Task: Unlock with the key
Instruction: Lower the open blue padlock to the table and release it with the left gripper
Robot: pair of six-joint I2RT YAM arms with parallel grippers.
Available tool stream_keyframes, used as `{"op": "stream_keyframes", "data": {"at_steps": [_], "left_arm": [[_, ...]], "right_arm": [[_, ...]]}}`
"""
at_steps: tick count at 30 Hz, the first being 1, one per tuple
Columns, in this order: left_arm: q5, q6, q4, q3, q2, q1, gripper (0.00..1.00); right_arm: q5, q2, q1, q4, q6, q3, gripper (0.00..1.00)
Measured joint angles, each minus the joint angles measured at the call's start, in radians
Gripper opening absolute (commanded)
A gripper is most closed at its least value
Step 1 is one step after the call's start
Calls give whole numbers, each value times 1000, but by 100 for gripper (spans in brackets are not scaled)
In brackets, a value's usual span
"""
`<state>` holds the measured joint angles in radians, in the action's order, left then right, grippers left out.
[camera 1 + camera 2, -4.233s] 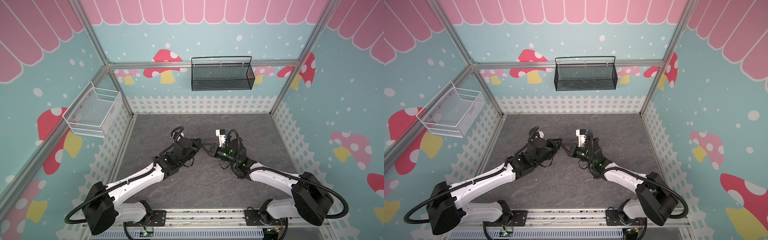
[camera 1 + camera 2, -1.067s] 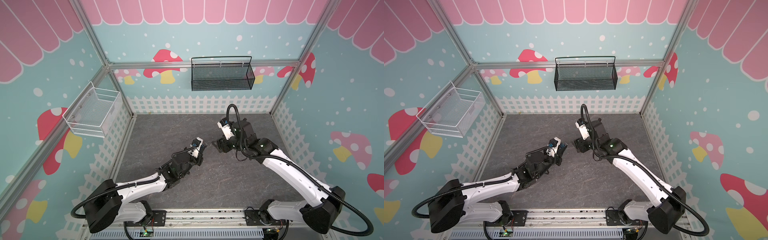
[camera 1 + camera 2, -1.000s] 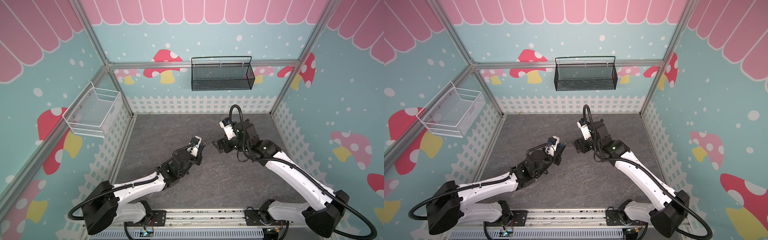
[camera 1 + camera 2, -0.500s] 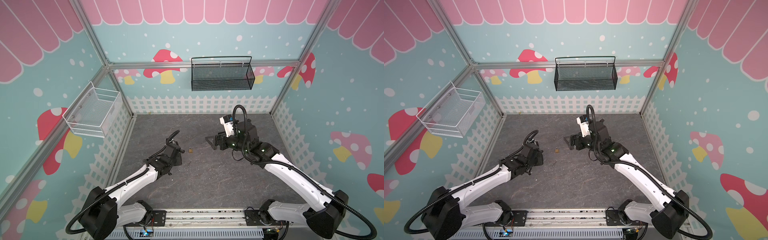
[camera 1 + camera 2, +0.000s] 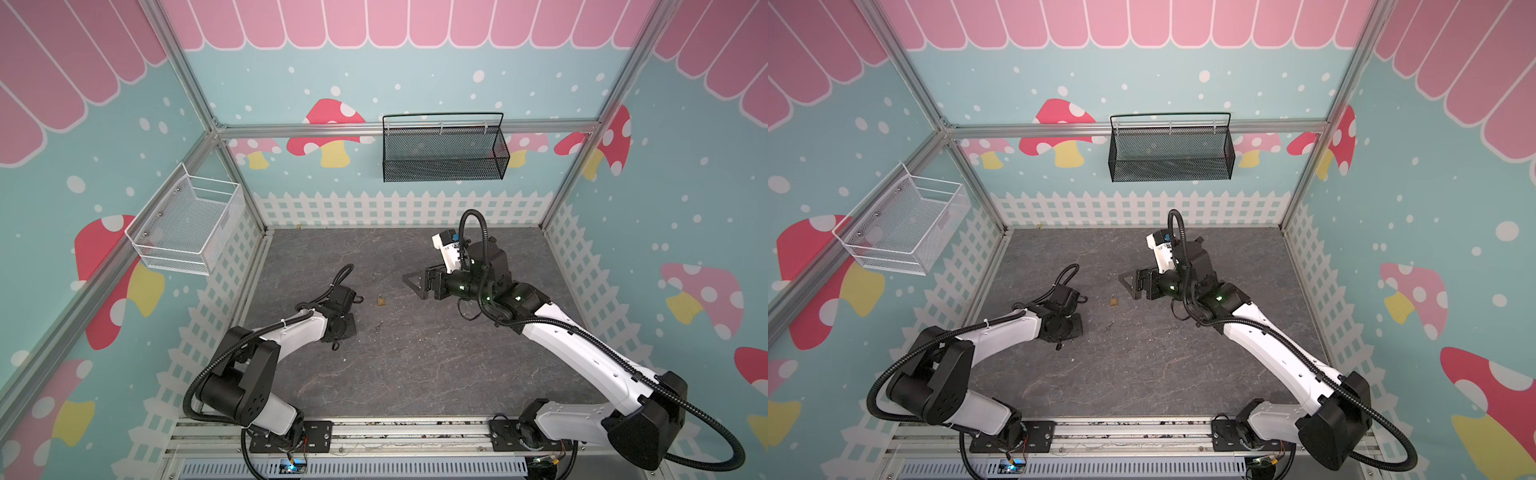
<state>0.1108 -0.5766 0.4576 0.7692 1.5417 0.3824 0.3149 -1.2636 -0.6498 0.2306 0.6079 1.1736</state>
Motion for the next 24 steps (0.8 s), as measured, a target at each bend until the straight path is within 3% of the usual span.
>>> {"op": "stream_keyframes", "data": {"at_steps": [5,10,18,24], "left_arm": [[-15,1,-11,11,13,-3,25],[-22,2,-10,11,12,-2,41],[-32,3,18,9,-5,-3,47],[-41,-5,58,-8,-130,-3,49]], "right_arm": [[-3,-6,0,3,-1,23,97],[2,-18,0,-8,0,59,97],[42,-53,0,-10,11,67,97],[49,-50,0,-22,25,67,97]]}}
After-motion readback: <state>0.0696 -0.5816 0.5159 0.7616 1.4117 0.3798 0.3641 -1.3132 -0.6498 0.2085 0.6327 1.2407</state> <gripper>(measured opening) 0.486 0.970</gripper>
